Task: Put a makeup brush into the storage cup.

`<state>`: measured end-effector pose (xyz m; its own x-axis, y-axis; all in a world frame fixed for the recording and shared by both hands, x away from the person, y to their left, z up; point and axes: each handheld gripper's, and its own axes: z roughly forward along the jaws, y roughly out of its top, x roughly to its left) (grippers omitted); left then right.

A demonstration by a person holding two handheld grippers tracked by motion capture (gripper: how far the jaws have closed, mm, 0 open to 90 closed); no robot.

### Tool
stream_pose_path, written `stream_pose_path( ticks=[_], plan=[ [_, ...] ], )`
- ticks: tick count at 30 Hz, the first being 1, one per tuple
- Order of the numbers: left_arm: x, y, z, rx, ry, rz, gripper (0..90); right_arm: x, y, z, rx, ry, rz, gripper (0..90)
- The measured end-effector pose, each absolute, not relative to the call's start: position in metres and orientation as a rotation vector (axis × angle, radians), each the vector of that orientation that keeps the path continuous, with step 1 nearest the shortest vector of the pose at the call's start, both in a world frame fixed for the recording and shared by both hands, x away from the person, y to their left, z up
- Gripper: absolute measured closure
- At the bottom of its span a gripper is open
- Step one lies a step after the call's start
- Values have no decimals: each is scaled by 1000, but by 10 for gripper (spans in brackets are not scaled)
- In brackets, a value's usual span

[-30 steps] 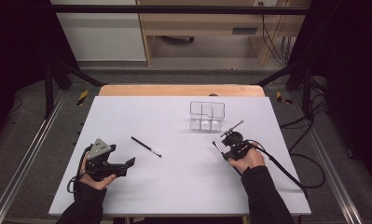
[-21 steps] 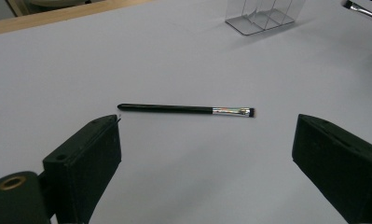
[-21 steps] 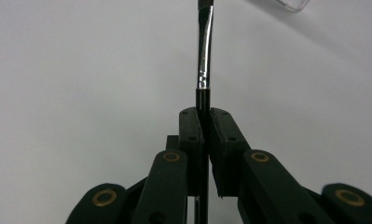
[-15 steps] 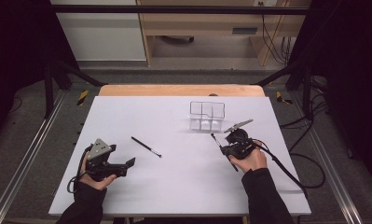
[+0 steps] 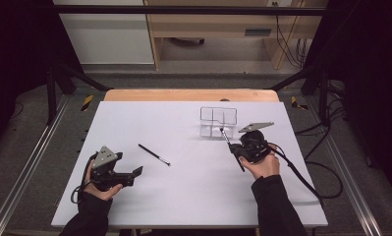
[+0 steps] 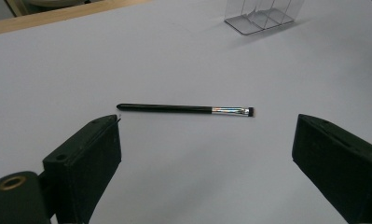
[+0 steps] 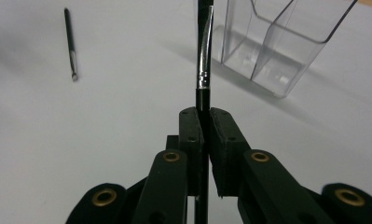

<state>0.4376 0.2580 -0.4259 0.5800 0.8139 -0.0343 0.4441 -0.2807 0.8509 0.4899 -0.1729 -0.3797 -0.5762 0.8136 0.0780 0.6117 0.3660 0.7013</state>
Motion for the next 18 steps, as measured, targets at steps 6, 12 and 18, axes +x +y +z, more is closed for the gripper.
stream_pose_path(
  ticks=[6,12,18],
  plan=[
    [438,258,-426,1920,1011,521,70,488,-175,-372,1264,2248,1137,842],
    [438,258,-426,1921,1010,520,70,487,-178,-367,1261,2172,1221,842],
    [438,258,-426,1922,1011,519,70,486,-177,-362,1247,2108,1266,842]
  ],
)
